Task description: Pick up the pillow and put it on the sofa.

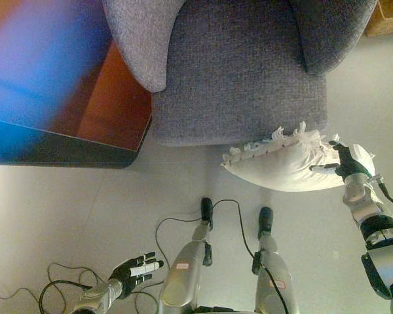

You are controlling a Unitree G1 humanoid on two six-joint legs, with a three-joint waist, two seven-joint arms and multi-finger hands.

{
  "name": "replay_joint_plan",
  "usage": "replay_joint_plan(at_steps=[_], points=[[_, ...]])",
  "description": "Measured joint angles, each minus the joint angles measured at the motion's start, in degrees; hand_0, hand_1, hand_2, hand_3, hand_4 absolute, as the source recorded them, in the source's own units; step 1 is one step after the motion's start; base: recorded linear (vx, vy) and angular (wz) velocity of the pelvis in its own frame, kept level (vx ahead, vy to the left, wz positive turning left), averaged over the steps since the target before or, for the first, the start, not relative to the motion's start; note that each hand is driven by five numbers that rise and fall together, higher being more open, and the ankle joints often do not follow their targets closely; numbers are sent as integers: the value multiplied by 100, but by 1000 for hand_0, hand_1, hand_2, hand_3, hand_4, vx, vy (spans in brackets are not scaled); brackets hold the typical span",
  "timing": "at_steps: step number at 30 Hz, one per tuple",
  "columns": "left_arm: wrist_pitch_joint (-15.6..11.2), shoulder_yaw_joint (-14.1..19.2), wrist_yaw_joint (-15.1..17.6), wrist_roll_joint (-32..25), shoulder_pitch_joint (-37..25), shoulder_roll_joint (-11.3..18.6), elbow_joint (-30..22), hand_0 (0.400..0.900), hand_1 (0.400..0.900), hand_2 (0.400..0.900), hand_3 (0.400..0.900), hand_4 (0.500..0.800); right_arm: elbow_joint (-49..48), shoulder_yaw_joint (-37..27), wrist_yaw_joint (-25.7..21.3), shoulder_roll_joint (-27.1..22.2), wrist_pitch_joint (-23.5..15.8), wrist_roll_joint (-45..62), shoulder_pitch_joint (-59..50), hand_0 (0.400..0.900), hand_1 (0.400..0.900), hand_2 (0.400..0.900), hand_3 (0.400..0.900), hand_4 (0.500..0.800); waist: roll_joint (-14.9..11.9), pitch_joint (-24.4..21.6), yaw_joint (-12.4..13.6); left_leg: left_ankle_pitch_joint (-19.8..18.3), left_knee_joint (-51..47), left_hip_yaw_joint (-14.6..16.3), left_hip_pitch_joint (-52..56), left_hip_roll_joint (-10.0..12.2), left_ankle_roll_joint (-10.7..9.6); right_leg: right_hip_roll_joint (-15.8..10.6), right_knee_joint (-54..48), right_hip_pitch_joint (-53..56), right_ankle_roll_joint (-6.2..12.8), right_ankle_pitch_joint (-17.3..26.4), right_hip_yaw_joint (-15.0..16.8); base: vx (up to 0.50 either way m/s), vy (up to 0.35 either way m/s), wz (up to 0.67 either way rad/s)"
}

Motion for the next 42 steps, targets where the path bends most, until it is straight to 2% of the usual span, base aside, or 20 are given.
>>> replay_joint_plan(at_steps=[3,12,25,26,27,28,42], points=[[-33,-3,6,-7,-17,-54,-4,900,900,900,900,800,-82,43,30,-64,57,79,-50,900,900,900,900,800,40,19,90,13,0,-4,-50,-13,6,-17,60,-93,11,-7,26,-4,23,1],[-40,-223,54,-11,-19,-125,-76,900,900,900,900,800,-154,210,152,-137,157,166,-460,900,900,900,900,800,43,18,107,98,1,-1,-243,-92,81,-133,333,-411,111,-79,50,-2,11,0],[-32,-250,162,-58,-19,-172,-105,900,900,900,900,800,-155,551,476,-174,470,241,-1173,900,900,900,900,800,47,16,238,270,1,50,-698,-170,158,-248,816,-1141,186,-132,175,-2,-1,1],[-33,-253,179,-65,-19,-172,-109,900,900,900,900,800,-191,551,517,-204,493,353,-1200,780,780,780,780,728,47,16,236,285,1,47,-746,-174,158,-254,856,-1203,188,-134,176,-2,-7,3],[-33,-254,187,-84,-19,-172,-112,900,900,900,900,800,-221,548,567,-241,493,426,-1217,543,543,543,543,586,47,16,233,301,1,45,-789,-176,159,-257,885,-1261,189,-135,179,-7,-6,3],[-36,-254,199,-128,-19,-172,-114,900,900,900,900,800,-273,549,607,-289,493,483,-1223,400,400,400,400,500,47,16,232,317,1,43,-829,-177,158,-258,921,-1316,188,-135,184,0,0,0],[-263,-254,202,-174,-19,-175,-135,900,900,900,900,800,-343,558,986,-364,421,572,-1257,400,400,400,400,500,47,15,264,453,1,13,-977,-198,181,-300,1291,-1620,173,-204,197,0,0,0]])
